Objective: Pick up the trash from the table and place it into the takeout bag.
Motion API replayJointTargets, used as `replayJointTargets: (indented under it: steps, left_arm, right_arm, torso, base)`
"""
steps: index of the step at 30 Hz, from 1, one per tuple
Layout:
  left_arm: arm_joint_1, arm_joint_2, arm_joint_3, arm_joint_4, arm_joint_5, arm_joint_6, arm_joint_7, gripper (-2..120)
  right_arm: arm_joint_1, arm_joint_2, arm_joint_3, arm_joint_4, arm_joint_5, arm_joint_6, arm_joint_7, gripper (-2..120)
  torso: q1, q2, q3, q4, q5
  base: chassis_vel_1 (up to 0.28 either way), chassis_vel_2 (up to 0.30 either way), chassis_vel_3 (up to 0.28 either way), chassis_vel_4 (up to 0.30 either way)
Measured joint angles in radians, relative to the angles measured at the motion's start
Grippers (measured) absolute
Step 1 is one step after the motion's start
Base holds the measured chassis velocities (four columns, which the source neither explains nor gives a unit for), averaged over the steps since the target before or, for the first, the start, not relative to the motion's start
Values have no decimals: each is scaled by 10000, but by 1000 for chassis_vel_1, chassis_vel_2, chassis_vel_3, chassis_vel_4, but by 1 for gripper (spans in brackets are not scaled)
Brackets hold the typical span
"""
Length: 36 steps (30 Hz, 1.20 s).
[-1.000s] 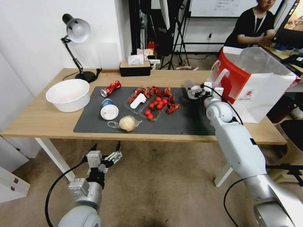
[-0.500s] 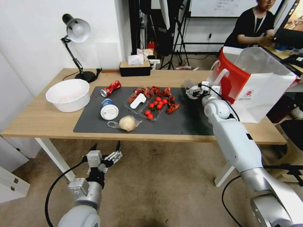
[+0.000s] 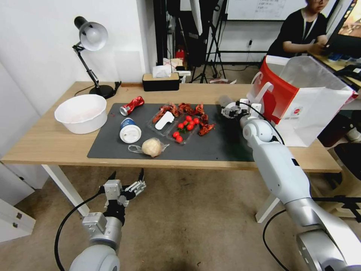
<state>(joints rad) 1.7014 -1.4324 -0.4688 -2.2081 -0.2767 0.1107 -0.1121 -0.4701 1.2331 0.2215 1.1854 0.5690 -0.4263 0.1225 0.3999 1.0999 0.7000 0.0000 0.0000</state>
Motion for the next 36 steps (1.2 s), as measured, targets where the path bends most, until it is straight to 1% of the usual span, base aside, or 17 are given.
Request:
replayJointTargets:
  steps: [3, 4, 7, 10, 14, 18, 19, 20, 22, 23, 25, 26, 29, 30, 33, 34, 36]
  left_arm:
    - [2, 5, 3, 17, -2, -1, 0, 100]
    - [2, 5, 3, 17, -2, -1, 0, 100]
    - [-14, 2, 26, 47, -3, -4, 0, 100]
    - [-21, -2, 41, 62, -3, -5, 0, 100]
    - [-34, -4, 46, 73, -3, -8, 1, 100]
    - [-28, 0, 43, 73, -4, -16, 2, 100]
    - [-25, 6, 35, 73, -4, -21, 2, 100]
    - [-23, 10, 32, 73, -4, -22, 2, 100]
    - [-21, 10, 30, 73, -3, -23, 2, 100]
    - [-19, -2, 29, 67, 0, -24, 2, 100]
    - [-13, -29, 32, 37, 14, -26, 2, 100]
    - [-13, -29, 32, 37, 14, -26, 2, 100]
    - [40, -58, 43, -11, 38, -48, -6, 100]
    - [40, -58, 43, -11, 38, -48, -6, 100]
    - [116, -85, 48, -120, 52, -55, -18, 100]
    - [116, -85, 48, -120, 52, -55, -18, 100]
    - [166, -103, 48, -150, 77, -70, -30, 100]
  right_arm:
    - [-39, -14, 24, 20, 0, 12, -67, 87]
    - [-39, -14, 24, 20, 0, 12, -67, 87]
    - [-114, -39, 56, 113, 2, 14, -109, 78]
    - [-162, -47, 74, 145, 2, 20, -119, 74]
    - [-264, -49, 146, 219, 2, 91, -138, 73]
    - [-432, -133, 198, 707, -6, 107, -97, 73]
    - [-543, -240, 205, 1230, -68, 65, -19, 73]
    - [-617, -316, 204, 1580, -99, 1, 40, 73]
    - [-663, -370, 203, 1805, -108, -43, 83, 73]
    - [-789, -526, 184, 2427, -109, -199, 215, 73]
    - [-990, -711, 163, 3235, -48, -401, 380, 73]
    - [-990, -711, 163, 3235, -48, -401, 380, 73]
    - [-1588, -1085, 252, 4821, 129, -658, 494, 73]
    - [-1588, -1085, 252, 4821, 129, -658, 494, 73]
    - [-2363, -1520, 551, 6163, 248, -713, 487, 73]
    - [-2363, -1520, 551, 6163, 248, -713, 487, 73]
    - [-2836, -1854, 849, 6971, 249, -704, 411, 73]
  torso:
    - [0, 0, 0, 0, 0]
    - [0, 0, 0, 0, 0]
    - [0, 0, 0, 1, -1]
    - [0, 1, 0, 0, -2]
    - [-1, 1, 0, 2, -1]
    - [1, -1, 1, -1, 6]
    - [2, 0, 0, 0, -3]
    - [1, 0, 0, 0, -2]
    - [2, 0, 0, 0, 0]
    - [2, 0, 0, 0, -3]
    - [2, 0, 0, 1, 1]
    - [2, 0, 0, 1, 1]
    - [1, 1, -1, 1, -3]
    - [1, 1, -1, 1, -3]
    - [1, 1, -1, 0, 1]
    - [1, 1, -1, 0, 1]
    - [1, 0, -1, 0, 2]
  base:
    - [0, 0, 0, 0]
    - [0, 0, 0, 0]
    - [0, 0, 0, 0]
    - [0, 0, 0, 0]
    - [0, 0, 0, 0]
    - [0, 0, 0, 0]
    - [0, 0, 0, 0]
    - [0, 0, 0, 0]
    - [0, 0, 0, 0]
    - [0, 0, 0, 0]
    - [0, 0, 0, 0]
    - [0, 0, 0, 0]
    - [0, 0, 0, 0]
    - [0, 0, 0, 0]
    - [0, 0, 0, 0]
    - [0, 0, 0, 0]
    - [0, 0, 0, 0]
